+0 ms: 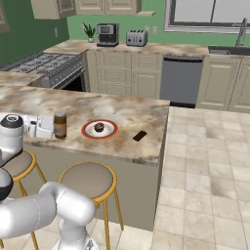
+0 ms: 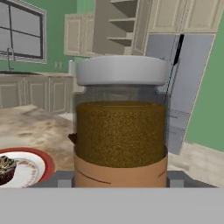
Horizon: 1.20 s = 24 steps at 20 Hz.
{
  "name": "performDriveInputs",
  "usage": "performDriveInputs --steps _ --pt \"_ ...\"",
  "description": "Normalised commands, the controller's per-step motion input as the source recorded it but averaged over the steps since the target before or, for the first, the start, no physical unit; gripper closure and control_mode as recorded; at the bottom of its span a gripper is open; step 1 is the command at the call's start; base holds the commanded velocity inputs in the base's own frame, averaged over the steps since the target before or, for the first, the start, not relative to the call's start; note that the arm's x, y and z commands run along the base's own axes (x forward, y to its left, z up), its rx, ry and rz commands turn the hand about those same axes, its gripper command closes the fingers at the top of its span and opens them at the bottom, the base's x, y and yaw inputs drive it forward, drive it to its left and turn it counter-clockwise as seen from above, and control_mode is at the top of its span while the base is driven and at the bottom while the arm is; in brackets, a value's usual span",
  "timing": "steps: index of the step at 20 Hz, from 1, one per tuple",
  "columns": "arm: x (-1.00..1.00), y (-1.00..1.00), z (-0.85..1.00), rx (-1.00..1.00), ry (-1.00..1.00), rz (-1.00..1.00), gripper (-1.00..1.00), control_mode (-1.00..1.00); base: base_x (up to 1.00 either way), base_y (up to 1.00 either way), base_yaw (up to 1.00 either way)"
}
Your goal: Take the cinnamon bottle from the cabinet and place it on the dining table, next to the plate with the cupcake. Then take the chocolate from the dining counter and place it on the cupcake plate.
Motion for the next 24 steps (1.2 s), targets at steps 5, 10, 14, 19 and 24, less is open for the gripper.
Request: performDriveInputs --steps 5,10,14,19,24 --pt "0.5 0.23 -0.25 0.0 -0.05 -0.01 1.0 -1.0 0.0 0.0 0.0" --pt "0.47 0.37 -0.22 0.0 -0.06 -0.07 1.0 -1.0 0.0 0.0 0.0" --pt "0.43 0.45 -0.15 -0.01 -0.08 -0.13 1.0 -1.0 0.0 0.0 0.0" --pt "0.39 0.23 -0.16 -0.03 -0.02 -0.16 1.0 -1.0 0.0 0.0 0.0" --pt "0.27 0.23 -0.27 0.0 0.0 -0.16 1.0 -1.0 0.0 0.0 0.0"
